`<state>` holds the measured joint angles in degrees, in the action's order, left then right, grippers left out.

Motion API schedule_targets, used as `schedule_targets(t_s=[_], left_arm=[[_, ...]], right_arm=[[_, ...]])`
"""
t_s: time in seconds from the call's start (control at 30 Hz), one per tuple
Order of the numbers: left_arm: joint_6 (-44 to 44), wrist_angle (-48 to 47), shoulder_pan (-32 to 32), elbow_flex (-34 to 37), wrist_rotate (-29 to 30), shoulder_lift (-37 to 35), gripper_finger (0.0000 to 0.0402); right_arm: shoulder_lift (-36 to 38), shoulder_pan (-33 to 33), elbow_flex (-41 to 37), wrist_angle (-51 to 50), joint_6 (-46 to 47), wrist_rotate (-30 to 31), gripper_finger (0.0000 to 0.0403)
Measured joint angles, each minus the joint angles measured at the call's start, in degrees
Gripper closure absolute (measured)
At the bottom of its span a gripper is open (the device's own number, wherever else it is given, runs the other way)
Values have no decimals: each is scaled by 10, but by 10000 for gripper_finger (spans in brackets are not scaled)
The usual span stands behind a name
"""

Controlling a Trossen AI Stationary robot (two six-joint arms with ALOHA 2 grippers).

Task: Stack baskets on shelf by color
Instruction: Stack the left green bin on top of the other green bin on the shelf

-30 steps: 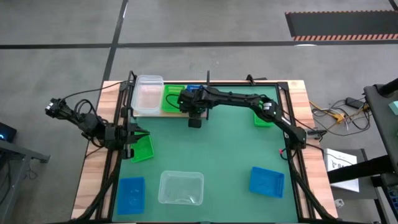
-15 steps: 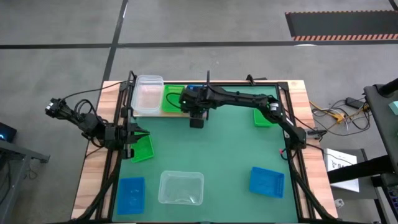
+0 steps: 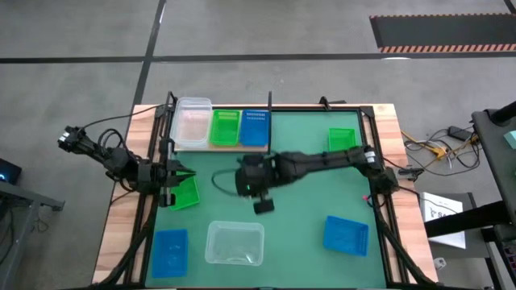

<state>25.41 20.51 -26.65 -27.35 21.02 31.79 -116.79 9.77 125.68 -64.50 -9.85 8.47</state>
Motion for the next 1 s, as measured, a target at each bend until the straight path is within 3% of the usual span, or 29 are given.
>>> schedule_targets(t_s=[0.33,0.5,0.67,0.8,0.9,1.0], left_arm=[[-15,58,0,1,0,60,401],[-27,74,0,-3,0,91,401],[-28,98,0,-8,0,111,401],[-78,95,0,-8,0,129,401],[-188,52,-3,-5,0,145,401],[-371,-120,-22,-16,-11,156,401]], right_arm=[[2,85,-15,1,11,1,335],[23,104,-89,62,8,5,344],[94,114,-244,223,-6,6,354],[173,118,-403,422,-23,33,359],[223,116,-522,590,-54,38,359],[265,116,-613,703,-75,50,358]])
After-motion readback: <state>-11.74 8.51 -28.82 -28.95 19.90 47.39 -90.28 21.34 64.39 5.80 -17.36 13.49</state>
